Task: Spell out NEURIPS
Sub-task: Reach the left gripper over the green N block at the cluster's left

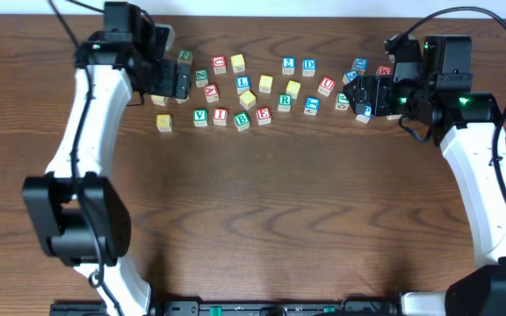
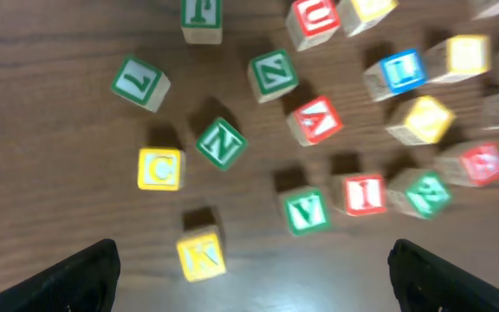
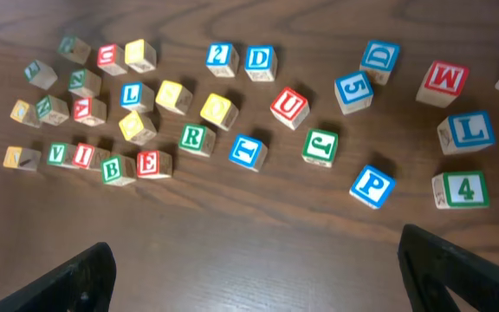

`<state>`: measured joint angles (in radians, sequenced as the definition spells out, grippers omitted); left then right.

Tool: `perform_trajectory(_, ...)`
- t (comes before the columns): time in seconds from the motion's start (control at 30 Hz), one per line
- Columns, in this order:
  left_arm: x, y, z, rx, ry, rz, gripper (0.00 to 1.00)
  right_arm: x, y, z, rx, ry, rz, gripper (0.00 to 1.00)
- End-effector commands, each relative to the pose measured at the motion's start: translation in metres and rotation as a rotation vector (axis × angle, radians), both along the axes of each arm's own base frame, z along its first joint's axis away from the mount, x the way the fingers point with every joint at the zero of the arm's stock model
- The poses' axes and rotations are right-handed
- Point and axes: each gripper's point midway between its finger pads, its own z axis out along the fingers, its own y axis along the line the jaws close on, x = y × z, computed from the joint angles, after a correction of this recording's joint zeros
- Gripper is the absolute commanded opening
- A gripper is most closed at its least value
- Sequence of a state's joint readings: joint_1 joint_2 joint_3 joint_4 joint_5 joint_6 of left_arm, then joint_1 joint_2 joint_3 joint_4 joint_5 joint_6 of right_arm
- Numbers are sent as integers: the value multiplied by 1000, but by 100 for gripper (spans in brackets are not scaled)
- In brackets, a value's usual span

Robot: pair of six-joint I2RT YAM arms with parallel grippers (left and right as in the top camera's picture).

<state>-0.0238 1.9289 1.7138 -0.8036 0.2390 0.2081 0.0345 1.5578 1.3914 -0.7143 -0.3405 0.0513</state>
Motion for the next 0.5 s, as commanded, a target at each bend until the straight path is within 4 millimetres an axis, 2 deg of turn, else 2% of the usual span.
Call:
perform_trajectory(0.0, 16, 5, -15, 186, -33, -92, 100, 3, -4, 7, -13, -18, 0, 99)
perform_trajectory(0.13, 33, 8, -30, 310, -64, -158, 97, 2, -4, 6, -13, -13, 0, 99)
perform_trajectory(0.3, 48, 6, -49, 320, -85, -178, 90, -3, -4, 2, -14, 13, 0, 99)
perform_trajectory(0.47, 54, 5, -68, 319, -74, -181, 89, -6, -4, 0, -14, 27, 0, 99)
